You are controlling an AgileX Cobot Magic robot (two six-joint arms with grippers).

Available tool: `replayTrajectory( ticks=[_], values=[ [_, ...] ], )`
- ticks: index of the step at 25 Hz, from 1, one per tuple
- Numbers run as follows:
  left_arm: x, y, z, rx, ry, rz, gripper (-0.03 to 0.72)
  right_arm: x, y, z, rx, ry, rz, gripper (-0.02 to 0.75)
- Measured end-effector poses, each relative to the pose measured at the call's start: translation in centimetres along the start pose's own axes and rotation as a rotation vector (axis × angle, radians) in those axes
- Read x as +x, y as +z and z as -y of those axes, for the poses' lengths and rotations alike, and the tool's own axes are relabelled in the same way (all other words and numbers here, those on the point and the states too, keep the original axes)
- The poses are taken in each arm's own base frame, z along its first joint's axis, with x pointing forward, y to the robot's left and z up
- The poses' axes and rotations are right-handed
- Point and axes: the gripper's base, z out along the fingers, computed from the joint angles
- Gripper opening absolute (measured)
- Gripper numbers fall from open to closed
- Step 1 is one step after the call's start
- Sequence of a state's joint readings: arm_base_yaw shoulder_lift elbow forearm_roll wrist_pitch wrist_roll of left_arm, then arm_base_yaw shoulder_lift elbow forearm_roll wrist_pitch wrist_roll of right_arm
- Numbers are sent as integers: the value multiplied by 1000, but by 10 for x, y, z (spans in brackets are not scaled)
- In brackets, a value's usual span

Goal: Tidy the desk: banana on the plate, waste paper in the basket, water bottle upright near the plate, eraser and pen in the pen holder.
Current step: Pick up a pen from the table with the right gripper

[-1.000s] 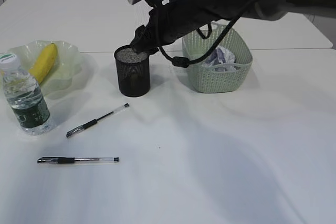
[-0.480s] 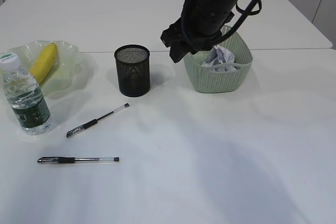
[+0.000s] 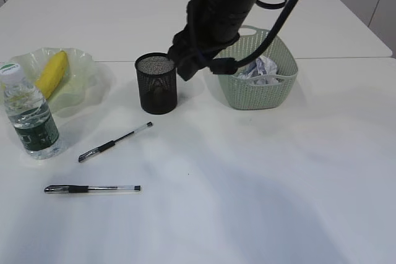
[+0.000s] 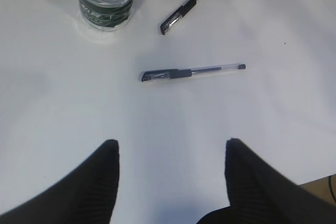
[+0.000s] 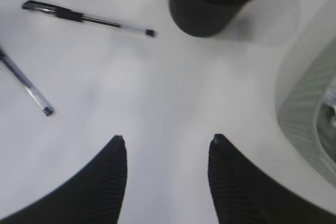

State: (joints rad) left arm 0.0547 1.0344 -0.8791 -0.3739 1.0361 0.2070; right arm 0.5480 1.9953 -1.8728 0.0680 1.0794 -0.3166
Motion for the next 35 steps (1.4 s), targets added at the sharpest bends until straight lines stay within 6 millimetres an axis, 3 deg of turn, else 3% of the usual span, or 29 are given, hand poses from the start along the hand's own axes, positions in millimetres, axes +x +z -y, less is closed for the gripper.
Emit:
replayTrajectory(
  ticks=[5,10,15,22,35],
  values=[
    [0,0,0,1,0,-2,454,-15,5,-46,-33,-202,50,378],
    [0,0,0,2,-1,-2,454,-16,42,-87,-127,-399,8,377],
    [0,0,0,2,-1,-2,454,-13,71,-113,-204,-571,-17,377],
    [-1,0,0,0,-1,7,454,-6,111,-119,-243,-631,-66,377],
    [-1,0,0,-1,-1,15,454,-24,150,-124,-280,-613,-37,377]
  ],
)
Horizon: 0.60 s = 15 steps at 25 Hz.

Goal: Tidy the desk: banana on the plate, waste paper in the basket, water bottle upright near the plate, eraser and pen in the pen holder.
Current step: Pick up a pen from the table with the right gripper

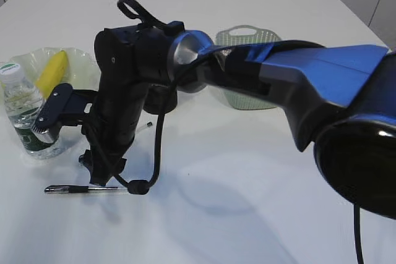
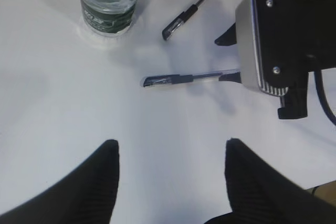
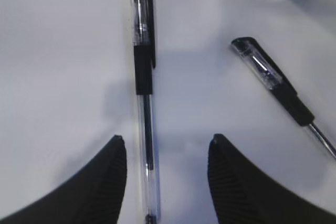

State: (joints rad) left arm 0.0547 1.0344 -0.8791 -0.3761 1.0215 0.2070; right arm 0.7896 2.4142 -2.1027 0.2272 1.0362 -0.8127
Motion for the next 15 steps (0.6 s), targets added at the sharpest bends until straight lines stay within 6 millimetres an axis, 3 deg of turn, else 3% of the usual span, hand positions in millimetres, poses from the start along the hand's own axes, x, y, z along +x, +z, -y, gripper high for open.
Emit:
replayTrajectory(
  ticks=[15],
  values=[
    [0,0,0,-1,0,4,454,7,28,-3,-70,18,-24,357]
  ],
)
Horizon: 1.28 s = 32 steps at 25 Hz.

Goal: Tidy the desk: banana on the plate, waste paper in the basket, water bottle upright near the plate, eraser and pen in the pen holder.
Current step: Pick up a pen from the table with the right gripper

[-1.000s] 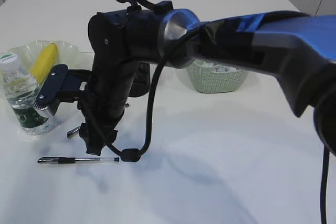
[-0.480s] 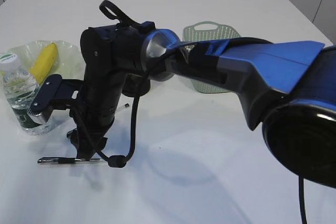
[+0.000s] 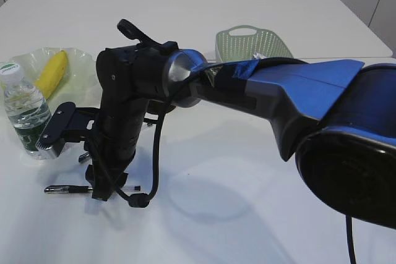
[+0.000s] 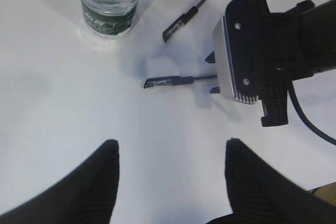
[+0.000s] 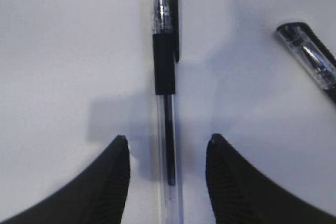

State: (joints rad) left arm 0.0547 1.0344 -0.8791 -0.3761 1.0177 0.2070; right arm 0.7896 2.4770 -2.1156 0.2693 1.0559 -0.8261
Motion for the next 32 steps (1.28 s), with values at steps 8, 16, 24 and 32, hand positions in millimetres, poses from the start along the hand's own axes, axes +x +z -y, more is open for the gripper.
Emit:
replayTrajectory(
  ticks=[8,16,24,32],
  values=[
    [0,0,0,0,0,0,454,0,0,0,0,-2,0,344],
    [0,0,0,0,0,0,454,0,0,0,0,-2,0,342],
    [0,0,0,0,0,0,454,3,0,-1,-9,-14,-37,341],
    [0,0,0,0,0,0,454,7,0,-1,-14,-19,-82,288]
  ],
)
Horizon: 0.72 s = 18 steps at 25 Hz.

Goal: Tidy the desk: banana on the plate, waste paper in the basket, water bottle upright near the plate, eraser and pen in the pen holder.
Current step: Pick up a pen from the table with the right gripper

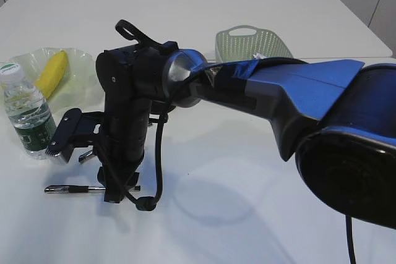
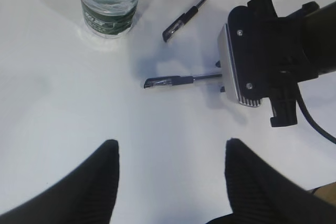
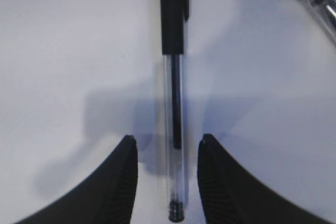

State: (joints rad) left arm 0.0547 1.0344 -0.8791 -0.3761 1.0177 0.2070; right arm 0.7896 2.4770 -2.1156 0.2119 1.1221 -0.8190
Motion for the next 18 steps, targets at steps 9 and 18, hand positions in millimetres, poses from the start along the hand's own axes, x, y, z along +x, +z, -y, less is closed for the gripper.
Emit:
replayTrajectory(
  ticks=[9,18],
  values=[
    [0,0,0,0,0,0,454,7,0,2,18,12,-78,281],
    [0,0,0,0,0,0,454,8,0,3,32,10,-93,281]
  ],
)
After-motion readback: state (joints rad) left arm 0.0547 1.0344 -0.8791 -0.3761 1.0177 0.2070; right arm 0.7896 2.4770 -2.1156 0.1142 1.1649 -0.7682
